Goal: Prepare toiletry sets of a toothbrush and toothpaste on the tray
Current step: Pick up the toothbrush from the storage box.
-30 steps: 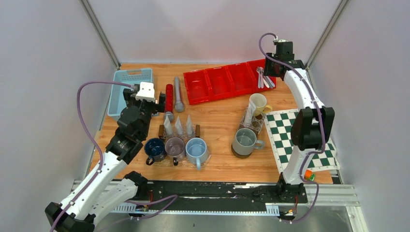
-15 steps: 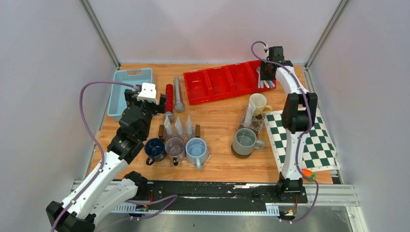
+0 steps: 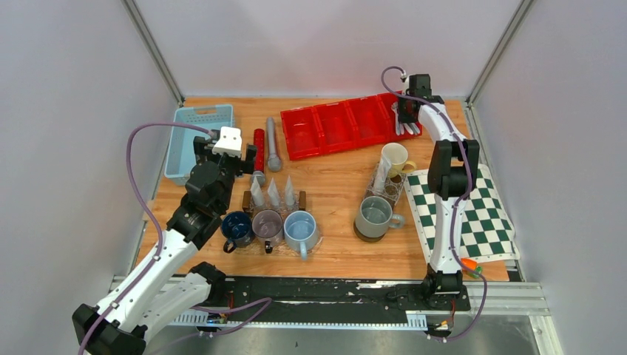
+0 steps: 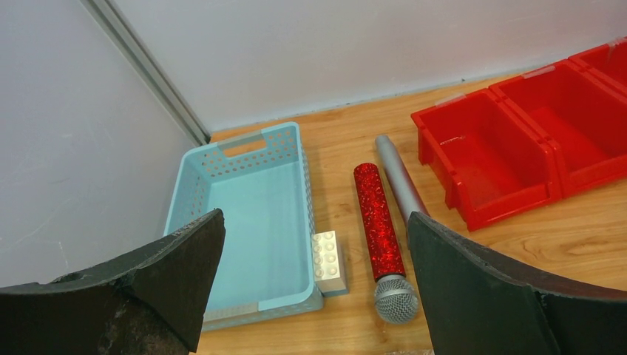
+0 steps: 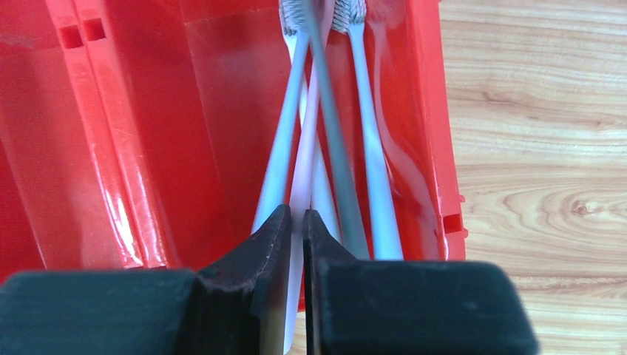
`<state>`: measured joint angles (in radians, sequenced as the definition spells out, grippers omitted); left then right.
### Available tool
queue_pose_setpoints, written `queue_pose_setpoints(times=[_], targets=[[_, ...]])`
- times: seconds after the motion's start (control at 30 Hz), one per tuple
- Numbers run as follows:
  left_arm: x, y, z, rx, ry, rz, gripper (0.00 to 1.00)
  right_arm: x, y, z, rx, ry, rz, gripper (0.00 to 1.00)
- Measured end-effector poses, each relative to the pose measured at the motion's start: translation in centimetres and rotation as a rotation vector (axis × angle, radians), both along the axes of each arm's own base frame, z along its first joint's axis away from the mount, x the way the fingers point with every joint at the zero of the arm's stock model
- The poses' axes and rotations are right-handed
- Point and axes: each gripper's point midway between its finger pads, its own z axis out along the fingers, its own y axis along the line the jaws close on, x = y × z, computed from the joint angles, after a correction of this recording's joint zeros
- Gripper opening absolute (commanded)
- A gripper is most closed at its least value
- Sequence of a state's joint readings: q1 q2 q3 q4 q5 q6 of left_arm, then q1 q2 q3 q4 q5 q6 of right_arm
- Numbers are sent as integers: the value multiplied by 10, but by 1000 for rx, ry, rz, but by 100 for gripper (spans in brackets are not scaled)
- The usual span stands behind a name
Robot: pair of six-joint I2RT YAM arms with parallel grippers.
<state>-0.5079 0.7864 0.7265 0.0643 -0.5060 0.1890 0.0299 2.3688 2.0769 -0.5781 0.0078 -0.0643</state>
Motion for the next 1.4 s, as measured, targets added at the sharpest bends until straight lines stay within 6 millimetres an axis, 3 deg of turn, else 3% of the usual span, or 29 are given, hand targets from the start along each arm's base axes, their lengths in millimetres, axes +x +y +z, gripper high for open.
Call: queue_pose_setpoints(times=[0.07,0.3,0.43,0.77,1.23,1.4], targets=[[0,0,0,0,1,0,100,1,2,1,6,-7,8,0],[0,0,0,0,0,0,100,4,5,3,14,-20,27,0],[0,0,1,-2,-4,-1,100,4,6,3,14,-22,38,17],[2,-2,0,-5,-10,-4,100,7,-6,2,-56,-44,29,25],[5,-7,-4,0,-1,-23,100,8,-6,-6,-43,-57,51,25],[6,-9,-6,3,5,-29,100,7,-5,-7,-17,-58,69,15]])
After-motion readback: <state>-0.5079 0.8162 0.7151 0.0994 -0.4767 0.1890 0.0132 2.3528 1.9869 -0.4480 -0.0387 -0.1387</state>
